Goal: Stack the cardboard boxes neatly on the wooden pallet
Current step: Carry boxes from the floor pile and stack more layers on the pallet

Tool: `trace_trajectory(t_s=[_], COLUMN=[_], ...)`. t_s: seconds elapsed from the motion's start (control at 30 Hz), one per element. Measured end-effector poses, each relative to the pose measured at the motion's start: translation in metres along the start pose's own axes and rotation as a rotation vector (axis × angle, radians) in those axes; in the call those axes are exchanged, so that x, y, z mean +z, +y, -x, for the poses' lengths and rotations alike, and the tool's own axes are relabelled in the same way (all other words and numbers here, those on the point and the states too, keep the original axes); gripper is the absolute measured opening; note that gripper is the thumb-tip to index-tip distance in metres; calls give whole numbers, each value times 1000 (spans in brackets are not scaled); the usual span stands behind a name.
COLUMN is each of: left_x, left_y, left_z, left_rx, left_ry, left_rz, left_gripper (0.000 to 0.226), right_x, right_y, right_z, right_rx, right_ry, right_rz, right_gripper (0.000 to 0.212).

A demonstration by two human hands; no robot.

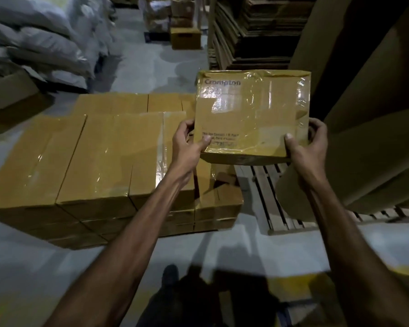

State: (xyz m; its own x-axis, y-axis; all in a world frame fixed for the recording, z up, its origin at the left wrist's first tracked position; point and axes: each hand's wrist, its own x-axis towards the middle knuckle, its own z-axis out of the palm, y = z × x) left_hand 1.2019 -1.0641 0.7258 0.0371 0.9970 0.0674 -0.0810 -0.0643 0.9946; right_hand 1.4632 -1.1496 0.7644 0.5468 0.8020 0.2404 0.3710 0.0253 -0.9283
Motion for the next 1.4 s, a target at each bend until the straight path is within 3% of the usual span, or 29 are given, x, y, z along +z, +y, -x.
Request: trace_trajectory(t_s=[0.5,0.73,0.9,1.0,1.07,1.17,1.23,1.3,1.4], left_x=[5,6,10,15,22,33,37,38,36], left_y=[-33,-64,-55,-49,-46,-34,-26,-24,-54], left_z=[-158,-148,-141,-146,-152,-162,-171,-182,-209], left_rx=[-7,-117,-125,-166,-182,-196,-243,-283,-329], left_ry=[-41,60,165,184,146,89,56,24,36], left_rz=[-62,-82,-122,-177,-199,-195,-182,-196,-260], left_gripper=[49,58,41,58,58,54,56,77,126], right_x=[96,101,100,101,101,100,98,99,100], right_y=[76,101,105,105,111,115,110,105,105], right_z=[-147,-152,-164,-177,-186,-194,-196,-200,-209], right_rx=[178,186,234,289,362,447,483,488,462], right_ry=[-77,-145,-7,-110,-250,-476,-508,-504,-557], right_rz=[-6,-86,-153,-183,-236,-358,-432,-456,-386], right_gripper=[59,52,30,29,34,65,77,83,99])
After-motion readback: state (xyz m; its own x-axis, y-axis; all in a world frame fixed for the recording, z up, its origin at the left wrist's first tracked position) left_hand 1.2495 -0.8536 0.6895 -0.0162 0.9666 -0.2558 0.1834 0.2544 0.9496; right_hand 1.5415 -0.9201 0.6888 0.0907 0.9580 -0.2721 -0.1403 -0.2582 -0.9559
